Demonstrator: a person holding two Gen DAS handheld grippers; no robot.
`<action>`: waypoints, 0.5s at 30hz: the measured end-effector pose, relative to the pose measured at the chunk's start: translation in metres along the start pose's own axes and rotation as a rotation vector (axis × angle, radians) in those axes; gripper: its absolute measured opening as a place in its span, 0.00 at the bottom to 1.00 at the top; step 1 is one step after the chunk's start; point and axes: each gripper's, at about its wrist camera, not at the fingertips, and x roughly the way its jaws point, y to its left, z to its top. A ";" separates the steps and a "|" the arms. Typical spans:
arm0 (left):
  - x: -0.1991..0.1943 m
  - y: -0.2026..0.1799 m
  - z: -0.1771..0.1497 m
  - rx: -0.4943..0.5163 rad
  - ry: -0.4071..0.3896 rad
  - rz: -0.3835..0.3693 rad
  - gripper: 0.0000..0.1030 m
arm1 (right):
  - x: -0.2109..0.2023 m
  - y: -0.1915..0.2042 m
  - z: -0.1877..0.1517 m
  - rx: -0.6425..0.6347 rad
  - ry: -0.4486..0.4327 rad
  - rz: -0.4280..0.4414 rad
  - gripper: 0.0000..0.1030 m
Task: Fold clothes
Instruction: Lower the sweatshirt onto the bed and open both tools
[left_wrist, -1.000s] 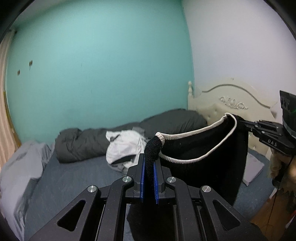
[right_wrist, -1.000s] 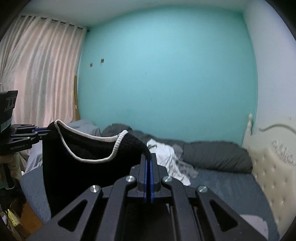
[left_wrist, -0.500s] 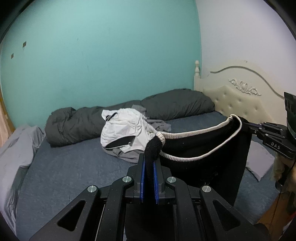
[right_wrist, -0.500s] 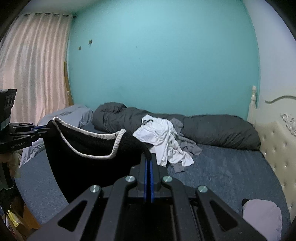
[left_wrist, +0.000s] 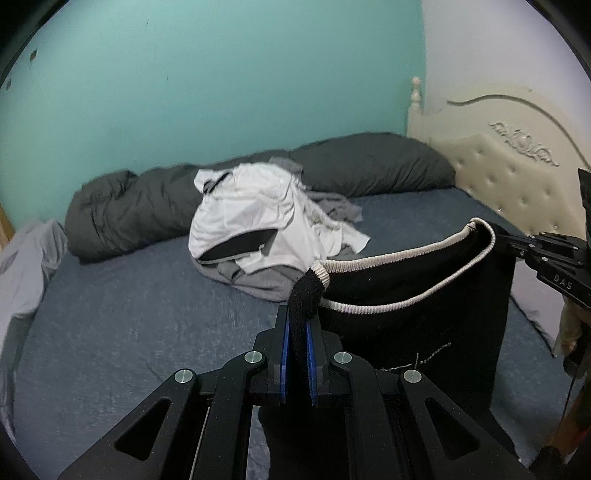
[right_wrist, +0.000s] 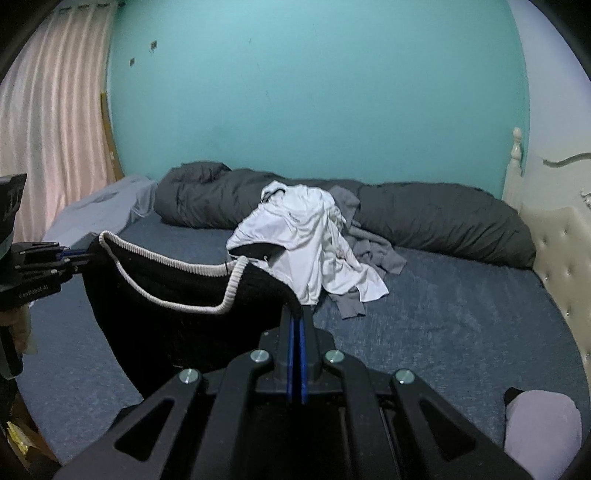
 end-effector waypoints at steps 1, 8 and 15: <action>0.012 0.002 -0.001 -0.003 0.008 0.003 0.08 | 0.011 -0.001 -0.002 -0.002 0.012 -0.002 0.02; 0.099 0.019 -0.010 -0.026 0.067 0.004 0.08 | 0.091 -0.016 -0.013 -0.002 0.086 -0.010 0.02; 0.184 0.023 -0.008 -0.010 0.117 0.009 0.08 | 0.172 -0.040 -0.027 0.021 0.158 -0.030 0.02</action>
